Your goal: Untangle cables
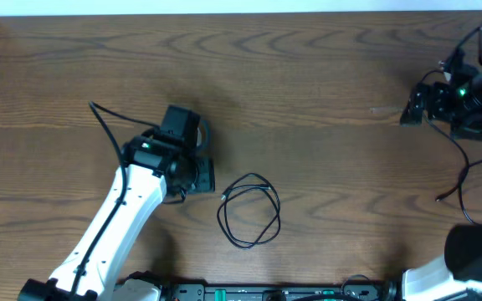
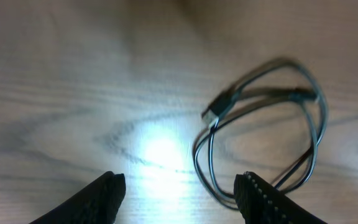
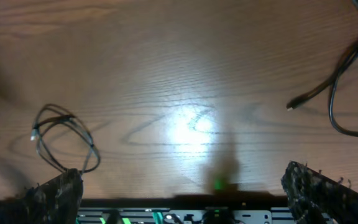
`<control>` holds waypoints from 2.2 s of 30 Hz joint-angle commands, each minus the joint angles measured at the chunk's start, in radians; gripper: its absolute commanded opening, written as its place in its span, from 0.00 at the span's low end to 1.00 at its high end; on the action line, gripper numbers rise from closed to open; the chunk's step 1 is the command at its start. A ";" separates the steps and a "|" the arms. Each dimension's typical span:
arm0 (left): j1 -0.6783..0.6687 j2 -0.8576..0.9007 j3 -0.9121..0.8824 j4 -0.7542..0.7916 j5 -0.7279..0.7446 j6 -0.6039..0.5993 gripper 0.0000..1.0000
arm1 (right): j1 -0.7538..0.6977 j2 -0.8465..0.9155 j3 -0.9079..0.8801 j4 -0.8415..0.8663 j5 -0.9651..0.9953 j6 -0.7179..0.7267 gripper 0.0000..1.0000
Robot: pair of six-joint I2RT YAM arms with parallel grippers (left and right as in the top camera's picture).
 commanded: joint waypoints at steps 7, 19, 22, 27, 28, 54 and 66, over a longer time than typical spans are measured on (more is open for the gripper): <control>0.003 -0.001 -0.269 0.190 0.100 -0.001 0.62 | 0.012 -0.031 -0.026 0.000 -0.090 0.006 0.99; -0.102 -0.001 -0.386 0.394 0.123 -0.017 0.61 | 0.012 -0.031 -0.026 -0.005 -0.090 0.006 0.99; -0.124 -0.001 -0.402 0.432 0.123 -0.058 0.61 | 0.012 -0.031 -0.026 -0.005 -0.090 0.006 0.99; -0.149 0.000 -0.417 0.454 0.120 -0.058 0.61 | 0.012 -0.031 -0.026 -0.005 -0.090 0.006 0.99; -0.148 0.006 -0.418 0.457 0.120 -0.058 0.61 | 0.012 -0.031 -0.026 -0.005 -0.090 0.006 0.99; -0.146 0.032 0.018 0.816 0.552 -0.221 0.08 | 0.082 -0.031 -0.041 0.107 -0.105 -0.083 0.99; -0.146 0.029 0.018 0.411 -0.120 -0.082 0.08 | 0.404 -0.031 -0.452 0.504 -0.104 -0.124 0.84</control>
